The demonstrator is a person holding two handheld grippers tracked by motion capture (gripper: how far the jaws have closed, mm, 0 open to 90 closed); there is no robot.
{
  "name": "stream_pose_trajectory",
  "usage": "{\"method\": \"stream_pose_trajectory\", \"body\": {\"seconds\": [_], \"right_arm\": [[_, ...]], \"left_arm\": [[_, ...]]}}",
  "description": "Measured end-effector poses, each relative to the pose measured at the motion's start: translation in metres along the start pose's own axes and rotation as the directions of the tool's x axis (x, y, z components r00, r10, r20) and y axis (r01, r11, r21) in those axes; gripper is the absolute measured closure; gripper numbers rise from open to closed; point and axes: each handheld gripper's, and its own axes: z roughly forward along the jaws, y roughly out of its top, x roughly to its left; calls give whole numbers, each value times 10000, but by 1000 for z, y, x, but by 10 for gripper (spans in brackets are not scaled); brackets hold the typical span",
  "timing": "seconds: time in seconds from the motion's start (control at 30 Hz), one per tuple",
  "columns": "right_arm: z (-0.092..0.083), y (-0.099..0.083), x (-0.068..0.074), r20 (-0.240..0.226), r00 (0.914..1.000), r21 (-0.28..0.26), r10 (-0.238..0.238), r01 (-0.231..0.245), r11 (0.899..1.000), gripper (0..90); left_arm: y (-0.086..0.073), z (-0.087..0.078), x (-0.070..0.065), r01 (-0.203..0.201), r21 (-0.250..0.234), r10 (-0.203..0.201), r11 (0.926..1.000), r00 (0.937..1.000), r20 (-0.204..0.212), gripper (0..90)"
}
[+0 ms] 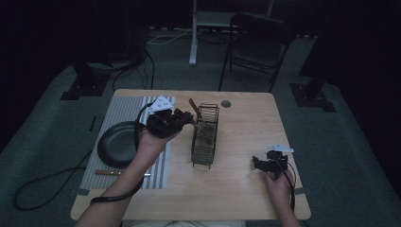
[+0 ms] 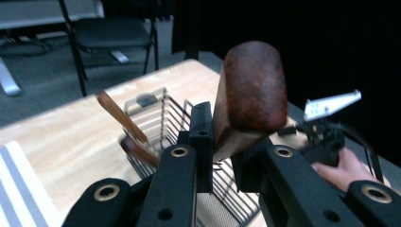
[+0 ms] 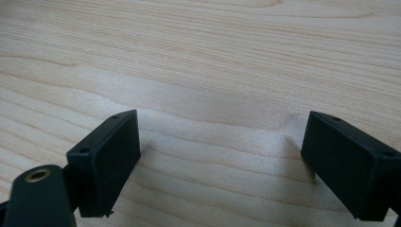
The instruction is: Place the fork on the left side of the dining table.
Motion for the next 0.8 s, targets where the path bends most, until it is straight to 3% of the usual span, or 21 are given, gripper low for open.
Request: {"method": "stream_pose_trajectory", "body": {"seconds": [0.07, 0.3, 0.4, 0.63, 0.73, 0.77, 0.8], "right_arm": [[0, 0, 0, 1, 10000, -4, 2, -2, 10000, 121], [0, 0, 0, 5, 10000, -9, -16, 16, 10000, 121], [0, 0, 0, 8, 10000, -11, -9, 9, 10000, 121], [0, 0, 0, 6, 10000, -13, -7, 7, 10000, 121], [0, 0, 0, 5, 10000, -21, -5, 5, 10000, 121], [0, 0, 0, 6, 10000, -22, -4, 4, 10000, 121], [0, 0, 0, 6, 10000, -22, -4, 4, 10000, 121]], "left_arm": [[8, -4, 3, -59, -184, 55, 9998, 9998, -195, 804], [31, -19, 27, 435, -801, -475, 9958, 9977, -486, 804], [36, -25, 39, 590, -996, -670, 9933, 9946, -797, 804], [35, -35, 71, 1043, -1100, -1201, 9884, 9816, -1487, 804], [30, -36, 85, 1186, -1042, -1368, 9875, 9722, -1902, 804], [27, -37, 90, 1273, -1104, -1485, 9857, 9659, -2122, 804], [27, -37, 90, 1273, -1104, -1485, 9857, 9659, -2122, 804]]}}
